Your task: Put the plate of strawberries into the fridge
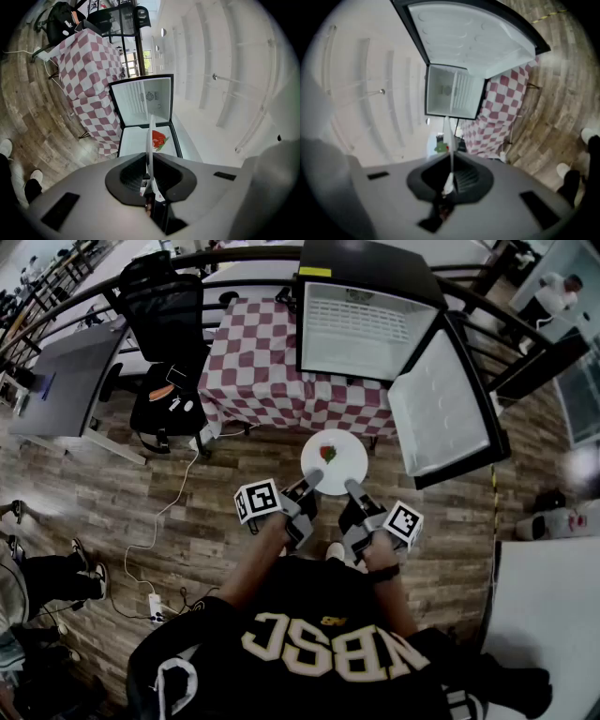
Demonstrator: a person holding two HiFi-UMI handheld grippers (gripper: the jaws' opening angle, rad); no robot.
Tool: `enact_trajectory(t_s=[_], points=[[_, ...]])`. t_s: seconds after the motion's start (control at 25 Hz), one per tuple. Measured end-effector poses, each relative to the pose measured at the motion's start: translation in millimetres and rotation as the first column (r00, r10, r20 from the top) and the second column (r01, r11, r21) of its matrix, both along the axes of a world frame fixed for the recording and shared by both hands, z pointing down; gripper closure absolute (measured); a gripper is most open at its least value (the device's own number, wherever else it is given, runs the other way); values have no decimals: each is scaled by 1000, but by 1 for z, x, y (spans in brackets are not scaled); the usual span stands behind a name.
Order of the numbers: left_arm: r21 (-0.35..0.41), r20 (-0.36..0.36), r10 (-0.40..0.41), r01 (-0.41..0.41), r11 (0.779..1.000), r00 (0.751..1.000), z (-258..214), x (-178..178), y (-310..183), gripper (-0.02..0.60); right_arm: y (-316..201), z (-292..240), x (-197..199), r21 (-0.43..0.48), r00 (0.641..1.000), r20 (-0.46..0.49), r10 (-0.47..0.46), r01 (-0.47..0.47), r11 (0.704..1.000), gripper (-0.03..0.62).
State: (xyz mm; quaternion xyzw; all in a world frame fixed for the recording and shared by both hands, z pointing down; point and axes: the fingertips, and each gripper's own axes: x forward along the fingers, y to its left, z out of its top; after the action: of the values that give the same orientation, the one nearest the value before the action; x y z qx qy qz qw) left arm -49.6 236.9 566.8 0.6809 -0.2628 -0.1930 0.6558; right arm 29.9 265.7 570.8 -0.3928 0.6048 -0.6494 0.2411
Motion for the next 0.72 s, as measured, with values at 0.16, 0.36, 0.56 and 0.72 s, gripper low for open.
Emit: enact_trajectory(t_s=[0.16, 0.36, 0.56, 0.72], points=[[-8, -10, -2, 2, 1000, 1000, 2, -16, 0, 546, 2, 3, -14, -13, 1000, -3, 7, -7, 1000, 565], [-22, -14, -2, 1, 1000, 1000, 7, -43, 5, 546, 6, 8, -37, -17, 1000, -15, 21, -21, 1000, 565], [-11, -4, 1, -1, 1000, 1000, 11, -72, 5, 546, 10, 10, -64, -21, 999, -31, 25, -26, 999, 565], [-5, -20, 3, -3, 1000, 1000, 7, -90, 4, 546, 10, 10, -80, -28, 999, 0, 44, -44, 999, 565]])
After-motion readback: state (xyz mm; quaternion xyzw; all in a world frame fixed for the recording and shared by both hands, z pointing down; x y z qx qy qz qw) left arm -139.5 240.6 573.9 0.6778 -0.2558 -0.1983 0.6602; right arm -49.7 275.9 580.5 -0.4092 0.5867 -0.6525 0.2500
